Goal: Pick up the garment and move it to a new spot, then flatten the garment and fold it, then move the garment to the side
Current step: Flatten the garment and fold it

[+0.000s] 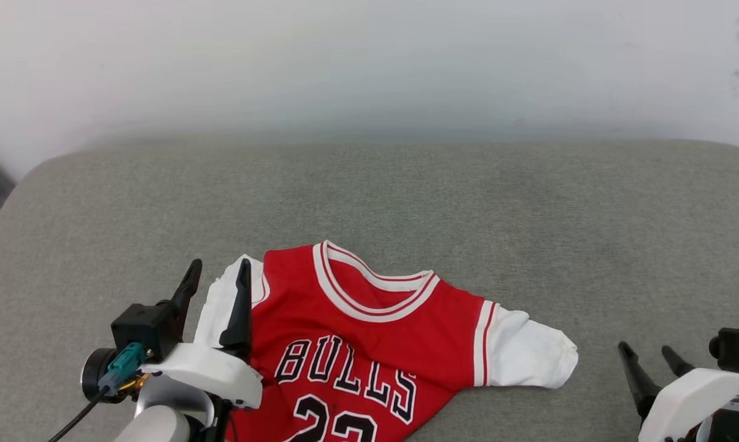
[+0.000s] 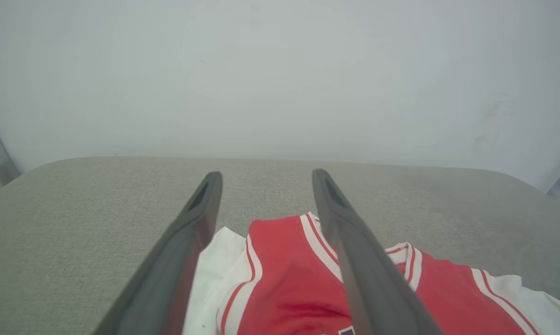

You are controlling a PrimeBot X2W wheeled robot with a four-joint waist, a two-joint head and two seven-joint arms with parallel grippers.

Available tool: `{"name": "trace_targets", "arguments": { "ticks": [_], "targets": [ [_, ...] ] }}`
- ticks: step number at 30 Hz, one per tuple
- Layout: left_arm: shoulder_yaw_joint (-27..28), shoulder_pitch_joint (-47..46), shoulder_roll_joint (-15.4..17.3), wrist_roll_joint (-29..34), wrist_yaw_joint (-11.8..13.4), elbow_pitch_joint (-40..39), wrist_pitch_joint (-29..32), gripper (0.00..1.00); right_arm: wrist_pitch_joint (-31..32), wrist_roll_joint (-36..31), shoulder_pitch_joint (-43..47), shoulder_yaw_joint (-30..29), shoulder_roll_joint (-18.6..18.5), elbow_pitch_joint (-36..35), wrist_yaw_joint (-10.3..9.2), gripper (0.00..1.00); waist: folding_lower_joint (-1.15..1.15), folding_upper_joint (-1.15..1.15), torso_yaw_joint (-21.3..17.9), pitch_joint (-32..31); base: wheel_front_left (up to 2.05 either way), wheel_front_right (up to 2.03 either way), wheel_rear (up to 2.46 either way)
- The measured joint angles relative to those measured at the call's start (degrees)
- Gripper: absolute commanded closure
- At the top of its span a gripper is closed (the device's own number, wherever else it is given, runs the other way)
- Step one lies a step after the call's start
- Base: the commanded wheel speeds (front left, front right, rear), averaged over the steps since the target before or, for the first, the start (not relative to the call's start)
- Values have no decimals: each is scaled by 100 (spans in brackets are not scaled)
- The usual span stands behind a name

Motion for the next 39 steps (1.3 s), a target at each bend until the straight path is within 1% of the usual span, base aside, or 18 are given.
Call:
{"name": "trace_targets", "arguments": {
  "ticks": [6, 9, 15, 17, 21, 25, 26, 27, 31, 34, 35, 36, 39],
  "targets": [
    [-98, -23, -47, 12, 9, -135, 53, 0, 1272, 388, -57, 129, -345, 272, 0, 0, 0, 0, 219, 198, 0, 0, 0],
    [-103, -151, -104, 42, -25, -163, 32, 0, 1679, 519, -261, 209, -483, 332, 0, 0, 0, 0, 350, 372, 0, 0, 0],
    [-98, -305, -215, 63, -76, -133, -31, 0, 2058, 736, -790, 479, -771, 571, 0, 0, 1, 0, 637, 730, 0, 0, 0],
    [-77, -350, -237, 83, -88, -108, -55, 0, 2159, 688, -947, 579, -868, 768, 0, 0, 1, 0, 719, 832, 0, 0, 0],
    [-64, -382, -296, 91, -135, -40, -84, 0, 2310, 789, -1138, 714, -943, 1121, 0, 0, 1, 0, 861, 970, 0, 0, 0],
    [-5, -451, -314, 86, -164, 42, -109, 0, 2443, 990, -1254, 725, -989, 1371, -1, 0, 0, 0, 943, 1040, 0, 0, 0],
    [12, -461, -314, 82, -178, 62, -112, 0, 2461, 1011, -1278, 733, -1005, 1403, -1, 61, 0, 0, 949, 1044, 0, 0, 0],
    [27, -461, -313, 78, -187, 76, -124, 0, 2460, 1018, -1288, 753, -1013, 1418, -1, 100, 0, 0, 946, 1040, 0, 0, 0],
    [144, -446, -250, 33, -187, 137, -131, 0, 2249, 1050, -1336, 854, -1044, 1450, -7, 100, 1, 0, 862, 986, 0, 0, 0],
    [232, -392, -163, -38, -185, 170, -121, 0, 1911, 888, -1365, 881, -1085, 1445, 5, 100, 1, 0, 773, 899, 0, 0, 0],
    [248, -380, -131, -89, -194, 179, -60, 0, 1819, 873, -1375, 816, -1080, 1459, 4, 100, 1, 0, 739, 865, 0, 0, 0],
    [322, -375, -48, -246, -267, 220, 69, 0, 1669, 728, -1382, 711, -1122, 1469, 3, 100, 1, 0, 666, 791, 0, 0, 0],
    [464, -424, 130, -387, -318, 280, 249, 0, 1528, 661, -1380, 450, -1144, 1474, 2, 100, 1, 0, 541, 689, 0, 0, 0]
  ]
}}
